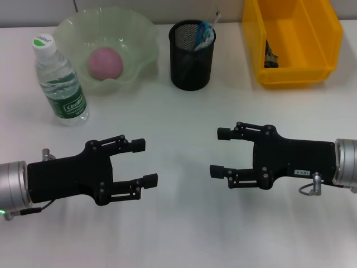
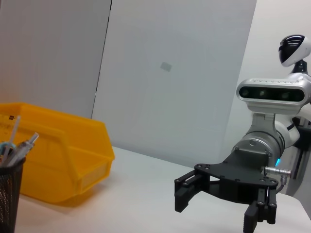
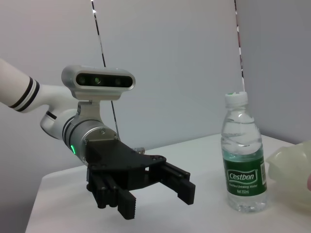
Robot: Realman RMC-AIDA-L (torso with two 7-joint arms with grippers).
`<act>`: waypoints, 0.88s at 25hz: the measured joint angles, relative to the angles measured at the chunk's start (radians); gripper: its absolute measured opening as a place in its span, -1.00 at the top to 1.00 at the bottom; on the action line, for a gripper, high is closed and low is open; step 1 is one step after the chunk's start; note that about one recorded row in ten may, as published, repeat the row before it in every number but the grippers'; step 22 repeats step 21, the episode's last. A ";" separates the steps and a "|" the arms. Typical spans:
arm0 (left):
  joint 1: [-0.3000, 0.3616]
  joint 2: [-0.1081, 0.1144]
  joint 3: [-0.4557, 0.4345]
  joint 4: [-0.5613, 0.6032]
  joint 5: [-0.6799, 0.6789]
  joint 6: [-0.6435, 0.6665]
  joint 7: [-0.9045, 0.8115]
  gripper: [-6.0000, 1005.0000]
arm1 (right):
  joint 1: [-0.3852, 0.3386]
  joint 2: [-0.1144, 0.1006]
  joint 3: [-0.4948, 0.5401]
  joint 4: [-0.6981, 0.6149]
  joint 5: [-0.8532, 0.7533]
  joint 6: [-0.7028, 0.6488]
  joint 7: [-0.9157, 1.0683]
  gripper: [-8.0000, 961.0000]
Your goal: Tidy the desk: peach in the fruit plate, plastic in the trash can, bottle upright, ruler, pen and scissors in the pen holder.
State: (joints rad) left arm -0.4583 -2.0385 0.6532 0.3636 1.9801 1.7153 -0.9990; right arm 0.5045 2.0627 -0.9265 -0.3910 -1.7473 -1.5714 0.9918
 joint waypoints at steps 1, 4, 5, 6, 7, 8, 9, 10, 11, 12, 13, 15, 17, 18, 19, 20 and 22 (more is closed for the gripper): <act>0.000 0.000 0.000 0.000 0.000 0.000 -0.002 -0.59 | 0.000 0.000 0.000 0.000 0.000 0.000 0.000 -0.71; 0.000 0.000 -0.004 0.005 0.000 0.001 -0.012 -0.59 | 0.009 -0.001 0.000 0.002 0.000 0.001 0.002 -0.71; 0.000 0.000 -0.004 0.005 0.000 0.001 -0.012 -0.59 | 0.009 -0.001 0.000 0.002 0.000 0.001 0.002 -0.71; 0.000 0.000 -0.004 0.006 0.000 0.002 -0.013 -0.59 | 0.010 -0.001 0.000 0.002 0.000 0.001 0.002 -0.71; 0.001 0.000 -0.004 0.006 0.000 0.002 -0.013 -0.59 | 0.011 -0.001 0.000 0.003 0.000 0.001 0.002 -0.71; 0.001 0.000 -0.004 0.006 0.000 0.002 -0.014 -0.59 | 0.011 -0.001 0.000 0.003 0.000 0.001 0.002 -0.71; 0.001 0.000 -0.004 0.006 0.000 0.001 -0.014 -0.59 | 0.011 -0.001 0.000 0.003 0.000 0.001 0.002 -0.71; 0.001 0.000 -0.004 0.006 0.000 0.001 -0.014 -0.59 | 0.012 -0.001 0.000 0.003 0.000 0.001 0.002 -0.71; 0.001 0.000 -0.006 0.008 0.000 -0.001 -0.013 -0.59 | 0.013 -0.001 0.000 0.003 0.000 0.001 0.002 -0.71; 0.001 0.000 -0.006 0.008 0.000 -0.001 -0.013 -0.59 | 0.013 -0.001 0.000 0.003 0.000 0.001 0.002 -0.71; 0.001 0.000 -0.007 0.009 0.000 -0.003 -0.014 -0.59 | 0.015 -0.001 0.000 0.003 0.000 0.001 0.002 -0.71; 0.001 0.000 -0.007 0.010 0.000 -0.004 -0.014 -0.59 | 0.017 -0.001 0.000 0.003 0.000 0.001 0.002 -0.71; 0.001 0.000 -0.007 0.011 0.000 -0.005 -0.014 -0.59 | 0.019 -0.001 0.000 0.003 0.000 0.001 0.002 -0.71; -0.001 0.000 -0.005 0.011 0.000 -0.007 -0.014 -0.59 | 0.021 0.000 0.000 0.003 0.000 0.000 0.002 -0.71; -0.001 0.000 -0.005 0.011 0.000 -0.007 -0.014 -0.59 | 0.021 0.000 0.000 0.003 0.000 0.000 0.002 -0.71; -0.001 0.000 -0.005 0.011 0.000 -0.008 -0.014 -0.59 | 0.022 0.000 0.000 0.003 0.000 0.000 0.002 -0.71; -0.001 0.000 -0.005 0.011 0.000 -0.009 -0.014 -0.59 | 0.022 0.001 0.000 0.003 0.000 0.000 0.002 -0.71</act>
